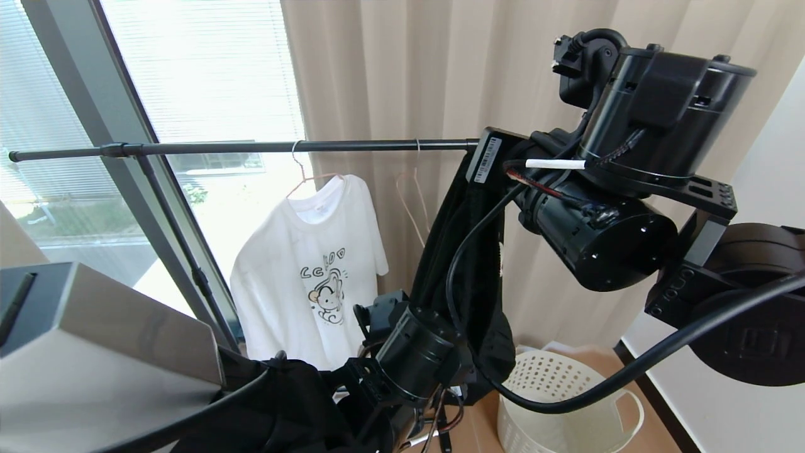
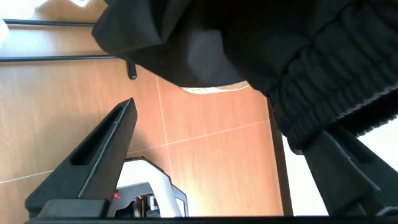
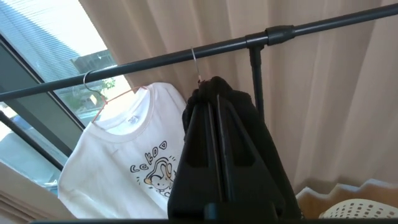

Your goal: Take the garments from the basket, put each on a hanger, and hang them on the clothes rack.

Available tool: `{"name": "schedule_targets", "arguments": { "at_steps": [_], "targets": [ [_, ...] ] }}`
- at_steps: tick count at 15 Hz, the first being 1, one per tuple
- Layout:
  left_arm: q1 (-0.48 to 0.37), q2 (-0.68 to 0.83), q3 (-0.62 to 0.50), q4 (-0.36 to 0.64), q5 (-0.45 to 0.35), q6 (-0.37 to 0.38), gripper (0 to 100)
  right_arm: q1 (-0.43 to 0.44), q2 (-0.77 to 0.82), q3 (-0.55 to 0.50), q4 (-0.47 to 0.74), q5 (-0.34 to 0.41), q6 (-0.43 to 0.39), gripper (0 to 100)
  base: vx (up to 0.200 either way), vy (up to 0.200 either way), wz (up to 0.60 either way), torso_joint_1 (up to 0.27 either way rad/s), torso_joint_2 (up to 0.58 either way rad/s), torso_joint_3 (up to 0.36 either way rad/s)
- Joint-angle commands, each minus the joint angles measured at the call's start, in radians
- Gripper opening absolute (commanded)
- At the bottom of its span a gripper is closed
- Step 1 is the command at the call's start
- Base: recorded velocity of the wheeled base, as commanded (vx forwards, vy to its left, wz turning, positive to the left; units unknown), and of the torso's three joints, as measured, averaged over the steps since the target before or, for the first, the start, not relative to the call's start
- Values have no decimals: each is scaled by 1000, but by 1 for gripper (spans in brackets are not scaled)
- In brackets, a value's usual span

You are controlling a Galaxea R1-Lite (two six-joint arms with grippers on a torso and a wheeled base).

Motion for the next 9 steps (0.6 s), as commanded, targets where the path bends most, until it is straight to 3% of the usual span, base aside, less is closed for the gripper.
{"name": "schedule_targets", "arguments": {
  "at_steps": [1,7,9],
  "targets": [
    [5,-7,1,2,1,1,0,-24,-24,5,-1,0,0,0,0,0,0,0,0,0],
    [41,-139,13,5,21,56,0,-54,-88,88,-1,2,-31,0,0,0,0,0,0,0],
    [75,-188,19,6,22,89,0,-54,-113,110,-1,5,-79,0,0,0,0,0,0,0]
  ]
}}
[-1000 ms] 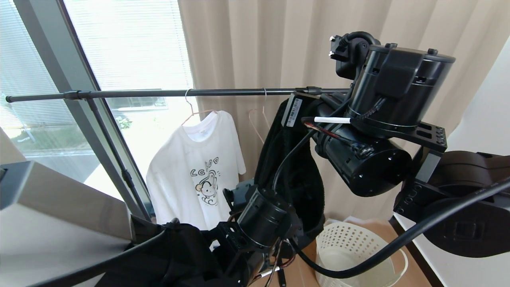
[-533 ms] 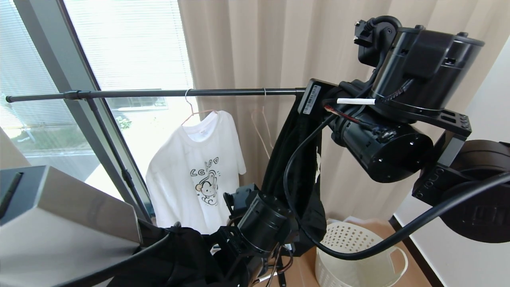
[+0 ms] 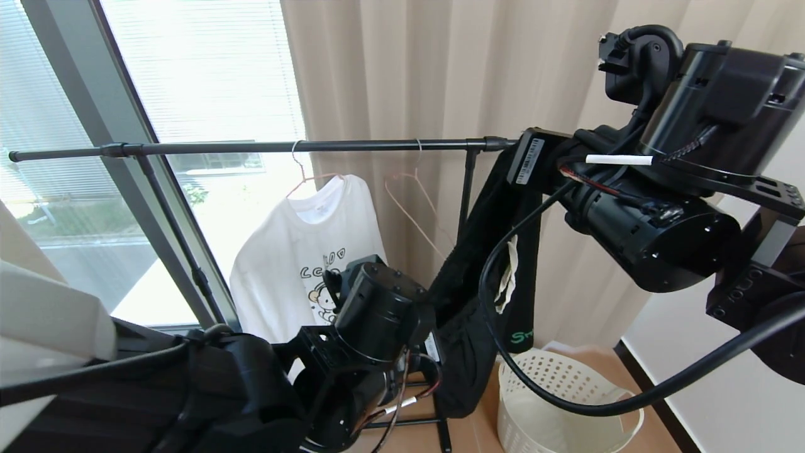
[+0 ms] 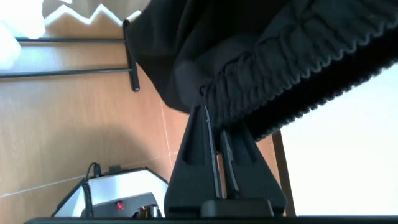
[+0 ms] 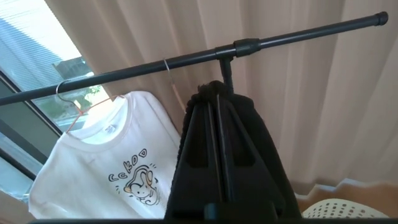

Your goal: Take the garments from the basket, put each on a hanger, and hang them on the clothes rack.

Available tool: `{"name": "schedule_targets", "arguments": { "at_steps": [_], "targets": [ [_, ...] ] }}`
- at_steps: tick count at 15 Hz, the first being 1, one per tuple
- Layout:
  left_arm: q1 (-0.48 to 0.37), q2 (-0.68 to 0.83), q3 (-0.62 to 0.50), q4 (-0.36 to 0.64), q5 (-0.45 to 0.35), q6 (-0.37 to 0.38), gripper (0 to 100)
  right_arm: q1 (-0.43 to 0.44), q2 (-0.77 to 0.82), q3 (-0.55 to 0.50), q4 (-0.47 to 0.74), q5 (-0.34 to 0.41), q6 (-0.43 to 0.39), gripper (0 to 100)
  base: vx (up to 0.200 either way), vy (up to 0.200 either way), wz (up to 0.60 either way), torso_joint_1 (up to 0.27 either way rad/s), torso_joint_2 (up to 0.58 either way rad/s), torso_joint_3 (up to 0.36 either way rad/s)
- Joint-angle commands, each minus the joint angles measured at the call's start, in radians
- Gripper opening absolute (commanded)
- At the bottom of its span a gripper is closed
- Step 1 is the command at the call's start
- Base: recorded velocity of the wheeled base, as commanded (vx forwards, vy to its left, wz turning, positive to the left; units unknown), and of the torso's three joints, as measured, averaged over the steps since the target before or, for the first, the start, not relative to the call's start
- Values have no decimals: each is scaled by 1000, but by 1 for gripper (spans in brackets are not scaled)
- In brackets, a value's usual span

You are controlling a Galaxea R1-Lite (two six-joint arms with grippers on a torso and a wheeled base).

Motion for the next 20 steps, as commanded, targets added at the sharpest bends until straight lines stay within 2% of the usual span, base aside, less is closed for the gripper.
{"name": "schedule_targets", "arguments": {
  "at_steps": [1,4,7,10,12,14,18,19,20],
  "targets": [
    [37,-86,6,-2,1,25,0,0,-39,41,4,1,-25,0,0,0,0,0,0,0],
    [114,-136,4,-2,-1,73,0,-18,-62,120,13,14,-155,0,0,0,0,0,0,0],
    [168,-165,3,-2,-2,105,0,-20,-48,166,36,16,-232,0,0,0,0,0,0,0],
    [200,-196,-2,-4,-11,114,0,-17,-28,185,183,13,-233,0,0,0,0,0,0,0],
    [212,-201,-2,-5,-13,114,0,-12,-5,186,234,13,-232,0,0,0,0,0,0,0],
    [215,-204,-5,-7,-16,114,0,35,1,192,352,13,-229,0,0,0,0,0,0,0],
    [220,-207,-14,-7,-25,117,0,57,41,189,370,13,-212,0,0,0,0,0,0,0],
    [220,-210,-16,-4,-30,128,0,57,52,188,370,11,-212,0,0,0,0,0,0,0],
    [223,-214,-19,2,-31,174,0,54,67,183,372,11,-212,0,0,0,0,0,0,0]
  ]
}}
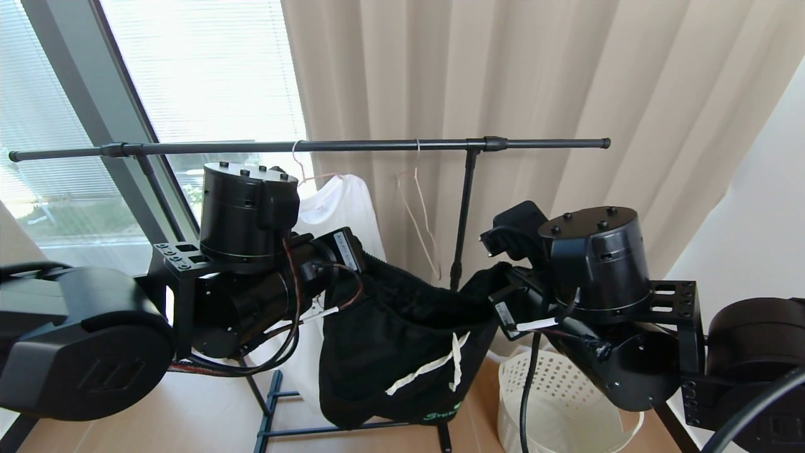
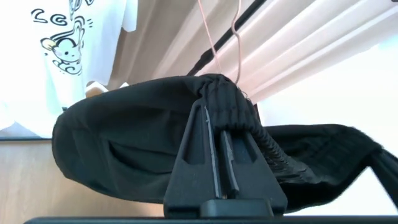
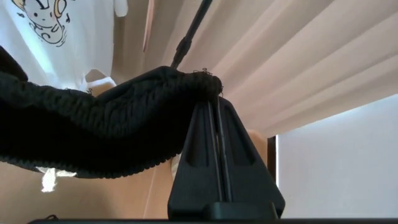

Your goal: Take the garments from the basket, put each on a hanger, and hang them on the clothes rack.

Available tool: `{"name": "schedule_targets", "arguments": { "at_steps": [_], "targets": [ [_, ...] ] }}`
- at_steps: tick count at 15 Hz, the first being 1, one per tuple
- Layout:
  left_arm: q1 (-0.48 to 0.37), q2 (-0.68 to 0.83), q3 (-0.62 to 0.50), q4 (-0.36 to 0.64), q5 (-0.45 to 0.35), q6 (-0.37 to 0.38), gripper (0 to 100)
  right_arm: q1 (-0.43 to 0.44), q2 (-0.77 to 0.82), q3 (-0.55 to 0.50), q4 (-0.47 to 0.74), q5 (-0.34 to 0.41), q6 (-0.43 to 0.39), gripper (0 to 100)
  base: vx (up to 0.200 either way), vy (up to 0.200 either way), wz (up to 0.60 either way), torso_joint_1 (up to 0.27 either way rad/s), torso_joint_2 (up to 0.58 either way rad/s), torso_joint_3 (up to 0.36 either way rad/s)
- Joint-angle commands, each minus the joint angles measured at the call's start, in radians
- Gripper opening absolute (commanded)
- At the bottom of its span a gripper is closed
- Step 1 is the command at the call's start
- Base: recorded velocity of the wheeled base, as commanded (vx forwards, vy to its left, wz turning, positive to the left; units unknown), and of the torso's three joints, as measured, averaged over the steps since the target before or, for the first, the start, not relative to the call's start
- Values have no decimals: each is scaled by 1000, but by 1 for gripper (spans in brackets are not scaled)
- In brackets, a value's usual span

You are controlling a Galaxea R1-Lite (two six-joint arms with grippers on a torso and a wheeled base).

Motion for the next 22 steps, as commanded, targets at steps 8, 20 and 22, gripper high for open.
{"name": "schedule_targets", "arguments": {
  "at_steps": [8,20,22],
  "targets": [
    [16,7,-203,335,2,219,0,-79,83,-53,0,-1,21,0,0,0,0,0,0,0],
    [7,35,-183,268,8,147,0,-88,85,-19,17,4,4,100,0,0,0,0,0,0],
    [-2,33,-188,234,13,125,0,-100,54,37,46,50,-53,100,0,0,0,0,0,0]
  ]
}}
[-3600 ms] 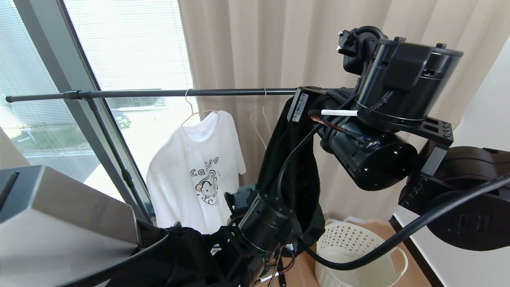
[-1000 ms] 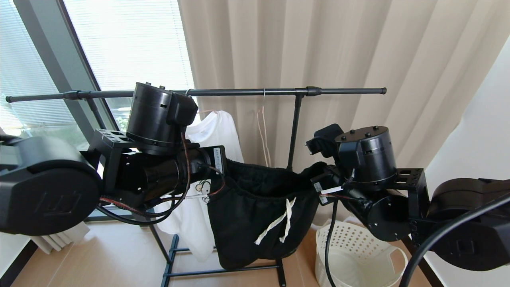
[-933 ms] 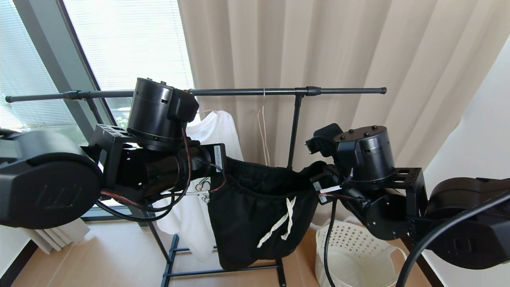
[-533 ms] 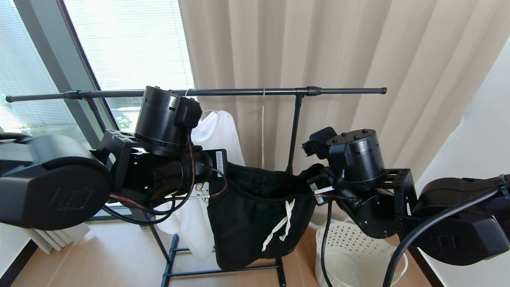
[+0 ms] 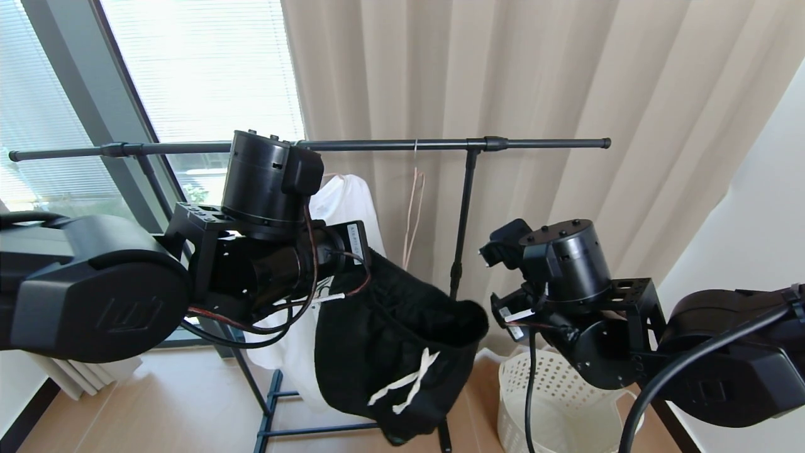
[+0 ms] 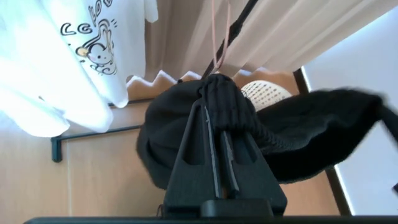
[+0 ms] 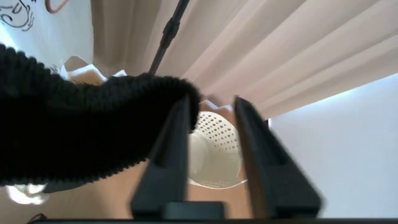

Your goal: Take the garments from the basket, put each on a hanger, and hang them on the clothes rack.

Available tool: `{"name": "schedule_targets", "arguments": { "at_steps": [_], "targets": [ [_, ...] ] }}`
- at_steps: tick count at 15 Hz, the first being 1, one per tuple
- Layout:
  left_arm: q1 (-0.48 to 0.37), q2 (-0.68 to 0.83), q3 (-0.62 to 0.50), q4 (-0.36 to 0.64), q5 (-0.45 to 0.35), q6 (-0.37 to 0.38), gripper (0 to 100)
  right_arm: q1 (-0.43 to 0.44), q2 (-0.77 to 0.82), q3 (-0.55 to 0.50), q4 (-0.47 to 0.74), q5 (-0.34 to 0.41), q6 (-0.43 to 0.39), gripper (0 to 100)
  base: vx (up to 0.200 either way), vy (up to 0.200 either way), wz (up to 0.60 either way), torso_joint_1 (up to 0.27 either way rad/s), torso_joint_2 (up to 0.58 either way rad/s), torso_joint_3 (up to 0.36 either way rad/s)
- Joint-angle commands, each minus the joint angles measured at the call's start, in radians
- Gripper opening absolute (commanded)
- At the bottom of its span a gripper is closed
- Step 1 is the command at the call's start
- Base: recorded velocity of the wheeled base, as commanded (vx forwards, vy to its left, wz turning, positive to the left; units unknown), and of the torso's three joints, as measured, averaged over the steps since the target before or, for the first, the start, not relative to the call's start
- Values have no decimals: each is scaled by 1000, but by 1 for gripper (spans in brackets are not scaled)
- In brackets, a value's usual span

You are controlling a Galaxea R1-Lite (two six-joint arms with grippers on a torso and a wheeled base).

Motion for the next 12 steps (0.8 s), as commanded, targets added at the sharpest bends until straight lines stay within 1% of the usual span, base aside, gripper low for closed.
{"name": "schedule_targets", "arguments": {
  "at_steps": [1,2,3,4,5,6,7,8,10,12],
  "targets": [
    [-5,-7,-5,-10,2,-13,0,-5,-31,60,7,82,-34,100,0,0,0,0,0,0],
    [-5,-10,-7,-12,2,-19,0,-5,-37,81,4,150,-53,100,0,0,0,0,0,0],
    [-5,-10,-10,-13,2,-19,0,-6,-51,109,-9,253,-67,100,0,0,0,0,0,0],
    [-5,-10,-10,-13,2,-19,0,-9,-71,125,-36,388,-67,100,0,0,0,0,0,0],
    [-3,-14,-8,-13,2,-19,0,-42,-115,161,-98,604,-68,100,0,0,0,0,0,0],
    [-3,-16,-8,-13,2,-19,0,-48,-126,170,-111,650,-68,100,0,0,0,0,0,0],
    [-3,-16,-8,-13,2,-19,0,-57,-155,190,-164,794,-56,100,0,0,0,0,0,0],
    [-3,-16,-7,-13,2,-19,0,-58,-157,196,-191,822,-33,100,0,0,0,0,0,0],
    [-5,-14,-7,-13,2,-19,0,-37,-148,221,-274,829,33,100,0,0,0,0,0,0],
    [-21,-14,-4,-13,2,-19,0,-8,-99,227,-337,825,42,100,0,0,0,0,0,0]
  ]
}}
